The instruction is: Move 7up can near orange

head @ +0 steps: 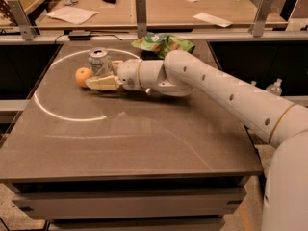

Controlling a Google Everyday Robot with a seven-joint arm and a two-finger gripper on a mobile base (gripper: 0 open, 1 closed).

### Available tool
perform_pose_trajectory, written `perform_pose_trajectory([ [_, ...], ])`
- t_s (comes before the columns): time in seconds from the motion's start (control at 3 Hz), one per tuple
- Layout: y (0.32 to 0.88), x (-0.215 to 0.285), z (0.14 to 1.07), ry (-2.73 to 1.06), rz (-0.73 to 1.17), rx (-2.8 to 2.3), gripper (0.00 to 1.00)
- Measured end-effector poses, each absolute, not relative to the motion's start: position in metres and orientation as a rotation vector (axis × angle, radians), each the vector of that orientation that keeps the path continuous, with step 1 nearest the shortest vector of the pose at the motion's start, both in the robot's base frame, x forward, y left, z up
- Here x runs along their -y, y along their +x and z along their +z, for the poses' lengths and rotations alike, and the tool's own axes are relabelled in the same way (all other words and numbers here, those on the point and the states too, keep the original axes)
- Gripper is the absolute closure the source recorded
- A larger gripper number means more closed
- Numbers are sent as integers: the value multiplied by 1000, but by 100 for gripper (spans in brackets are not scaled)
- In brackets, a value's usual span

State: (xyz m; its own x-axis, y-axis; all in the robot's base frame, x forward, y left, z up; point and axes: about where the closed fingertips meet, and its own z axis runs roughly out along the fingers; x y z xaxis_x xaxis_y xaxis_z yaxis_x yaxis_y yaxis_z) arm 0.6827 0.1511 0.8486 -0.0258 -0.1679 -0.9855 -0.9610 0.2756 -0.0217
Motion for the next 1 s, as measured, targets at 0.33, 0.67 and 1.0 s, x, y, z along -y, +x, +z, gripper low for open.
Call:
perform_pose_trajectory([
  [0.33, 679, -151, 849, -1125, 916, -1454, 0],
  [0.67, 664, -128, 874, -1149, 935, -1438, 0],
  [1.0, 662, -129, 873, -1154, 940, -1436, 0],
])
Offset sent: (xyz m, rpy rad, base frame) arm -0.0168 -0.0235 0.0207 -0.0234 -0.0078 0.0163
